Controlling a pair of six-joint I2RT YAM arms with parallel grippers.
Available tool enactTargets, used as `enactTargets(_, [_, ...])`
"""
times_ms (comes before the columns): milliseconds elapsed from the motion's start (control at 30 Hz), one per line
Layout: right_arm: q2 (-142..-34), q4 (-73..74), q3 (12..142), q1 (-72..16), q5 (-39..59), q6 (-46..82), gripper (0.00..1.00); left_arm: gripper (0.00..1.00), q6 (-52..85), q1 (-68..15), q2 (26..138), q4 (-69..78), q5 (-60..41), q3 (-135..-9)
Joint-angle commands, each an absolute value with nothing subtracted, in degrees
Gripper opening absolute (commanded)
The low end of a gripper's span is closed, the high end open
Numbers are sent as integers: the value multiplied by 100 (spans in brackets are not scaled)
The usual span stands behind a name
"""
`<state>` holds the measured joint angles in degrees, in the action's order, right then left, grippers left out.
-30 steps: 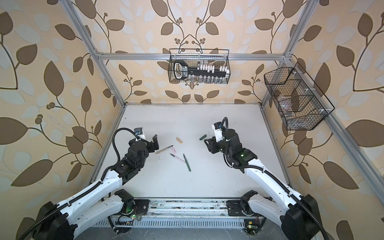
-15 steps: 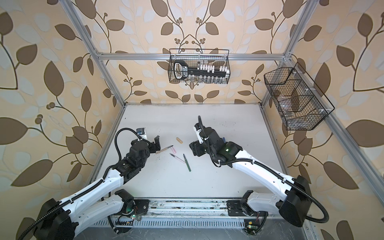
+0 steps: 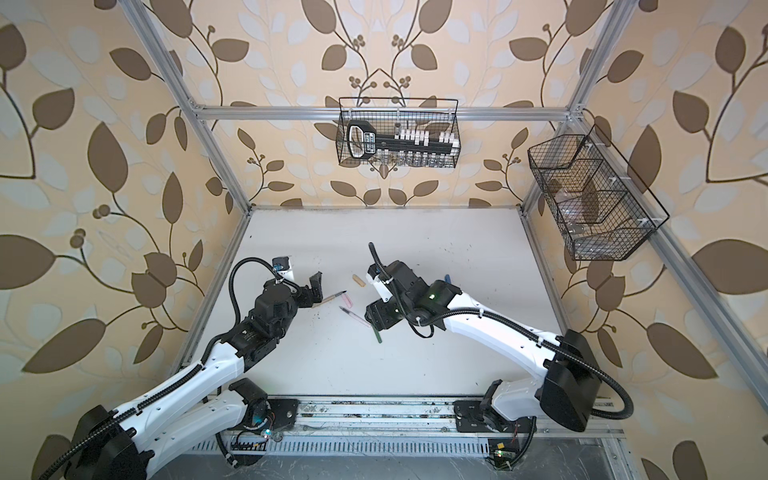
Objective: Insert the pens into the pen caps
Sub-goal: 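Grasp the green pen with the right gripper and lift it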
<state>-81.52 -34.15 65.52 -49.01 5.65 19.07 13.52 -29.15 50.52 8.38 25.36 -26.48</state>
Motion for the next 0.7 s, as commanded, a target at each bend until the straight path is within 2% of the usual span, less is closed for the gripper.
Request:
enactTargets(0, [-8626,-3984,7044,-4961,320,1925,66,99,1283,-2885,5098,1002,2342,-2690])
enactTargets(267, [-9847,-4397,7792,-5046,-470,2088,64,99,1296,-2887,5178,959,2360,-2733])
enactTargets(433, [-10394,-4441,8051,-5168,-489,2296,62,99,1301,-2889,5100,932,2400,-2719])
enactTargets(667, [-10882,-4131,8096,-5188,-426,2705,49,99,1296,-2884,5081,884,2273,-2729])
